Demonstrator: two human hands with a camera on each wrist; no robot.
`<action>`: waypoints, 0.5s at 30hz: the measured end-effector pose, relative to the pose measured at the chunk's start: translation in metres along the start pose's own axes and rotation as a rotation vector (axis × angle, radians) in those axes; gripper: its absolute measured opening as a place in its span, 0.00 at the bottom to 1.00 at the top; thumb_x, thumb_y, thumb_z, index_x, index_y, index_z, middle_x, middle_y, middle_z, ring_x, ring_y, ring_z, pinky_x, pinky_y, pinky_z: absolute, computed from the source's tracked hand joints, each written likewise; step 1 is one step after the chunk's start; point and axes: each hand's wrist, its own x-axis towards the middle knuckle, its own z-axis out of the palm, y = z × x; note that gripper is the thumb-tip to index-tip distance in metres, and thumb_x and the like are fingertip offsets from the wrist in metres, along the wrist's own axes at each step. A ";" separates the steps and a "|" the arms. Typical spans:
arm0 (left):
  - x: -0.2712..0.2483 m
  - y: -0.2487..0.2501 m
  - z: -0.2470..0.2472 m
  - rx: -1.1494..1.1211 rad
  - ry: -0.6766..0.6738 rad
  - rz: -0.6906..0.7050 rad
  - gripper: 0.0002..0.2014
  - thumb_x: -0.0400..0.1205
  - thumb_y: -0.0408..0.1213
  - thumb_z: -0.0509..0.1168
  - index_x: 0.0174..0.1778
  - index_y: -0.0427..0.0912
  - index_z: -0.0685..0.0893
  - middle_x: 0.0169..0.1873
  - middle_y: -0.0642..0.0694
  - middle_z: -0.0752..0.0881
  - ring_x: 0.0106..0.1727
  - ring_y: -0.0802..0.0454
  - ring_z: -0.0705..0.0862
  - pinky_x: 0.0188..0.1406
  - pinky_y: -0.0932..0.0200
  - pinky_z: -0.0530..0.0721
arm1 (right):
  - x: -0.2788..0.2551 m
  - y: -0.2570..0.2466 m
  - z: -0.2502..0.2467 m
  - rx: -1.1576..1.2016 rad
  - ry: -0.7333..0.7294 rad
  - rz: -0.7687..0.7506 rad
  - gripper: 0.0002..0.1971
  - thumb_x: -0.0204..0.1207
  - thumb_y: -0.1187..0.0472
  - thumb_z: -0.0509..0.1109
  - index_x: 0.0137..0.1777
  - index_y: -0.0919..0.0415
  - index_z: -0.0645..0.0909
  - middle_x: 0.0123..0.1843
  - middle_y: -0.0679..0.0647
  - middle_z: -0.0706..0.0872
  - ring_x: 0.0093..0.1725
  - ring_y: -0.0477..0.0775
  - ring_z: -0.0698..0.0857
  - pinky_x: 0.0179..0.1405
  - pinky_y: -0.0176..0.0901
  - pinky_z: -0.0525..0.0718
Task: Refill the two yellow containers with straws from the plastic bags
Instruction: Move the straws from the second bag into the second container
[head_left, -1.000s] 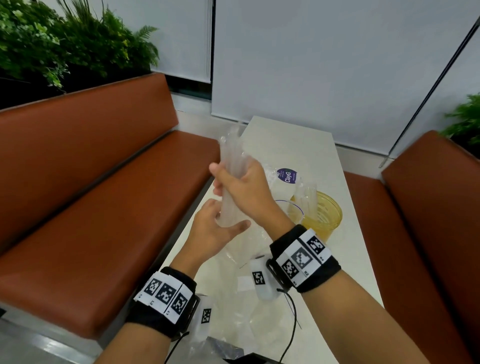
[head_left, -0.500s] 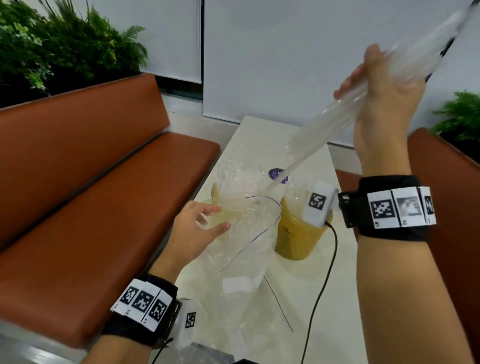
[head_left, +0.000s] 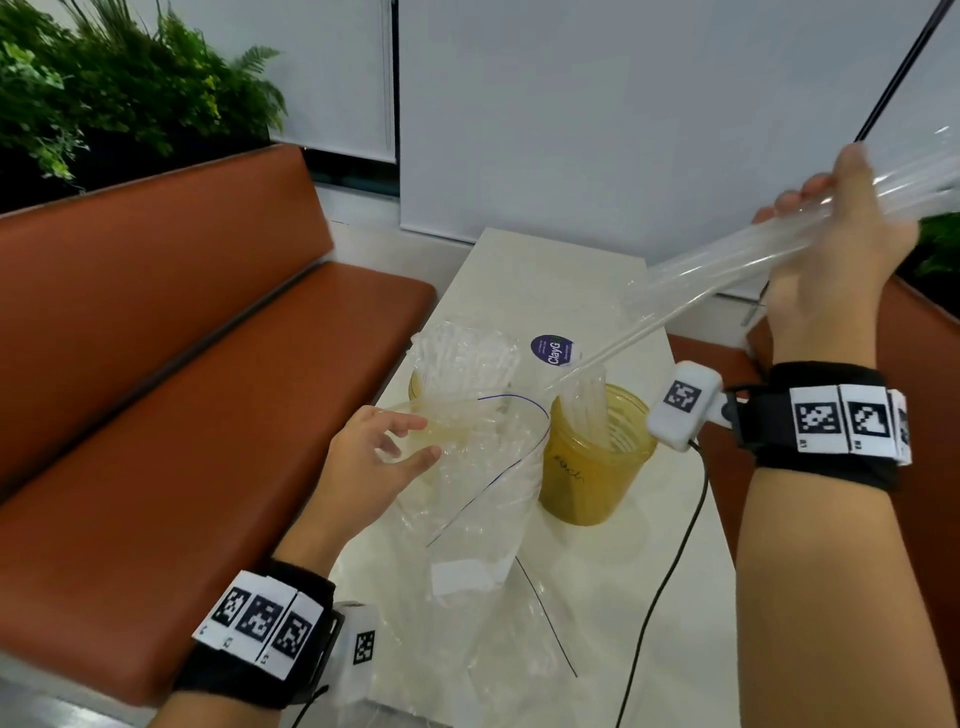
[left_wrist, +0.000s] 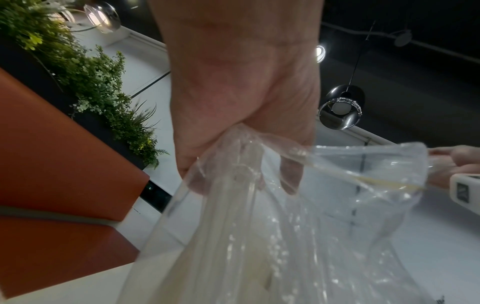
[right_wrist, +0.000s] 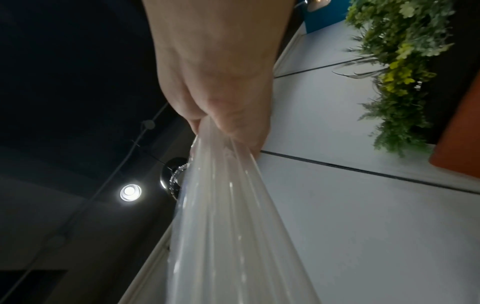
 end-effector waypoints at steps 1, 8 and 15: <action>0.001 -0.001 0.000 0.003 0.001 0.000 0.15 0.73 0.47 0.81 0.55 0.54 0.91 0.52 0.54 0.83 0.47 0.57 0.85 0.41 0.71 0.76 | 0.003 -0.005 0.003 -0.009 -0.010 -0.044 0.08 0.79 0.66 0.74 0.44 0.65 0.76 0.28 0.56 0.79 0.27 0.55 0.79 0.32 0.47 0.80; 0.002 0.002 0.004 0.021 0.006 -0.003 0.13 0.74 0.47 0.80 0.54 0.55 0.91 0.52 0.54 0.83 0.47 0.55 0.86 0.42 0.69 0.79 | -0.005 0.018 0.000 -0.378 -0.134 -0.251 0.08 0.80 0.64 0.73 0.44 0.62 0.76 0.28 0.54 0.82 0.26 0.55 0.81 0.28 0.51 0.84; -0.001 0.012 0.007 -0.010 -0.021 0.010 0.12 0.76 0.46 0.79 0.54 0.53 0.91 0.51 0.57 0.83 0.47 0.55 0.87 0.41 0.71 0.76 | -0.018 0.097 -0.037 -0.637 -0.236 -0.191 0.21 0.81 0.56 0.73 0.61 0.77 0.79 0.40 0.65 0.87 0.33 0.51 0.86 0.35 0.42 0.88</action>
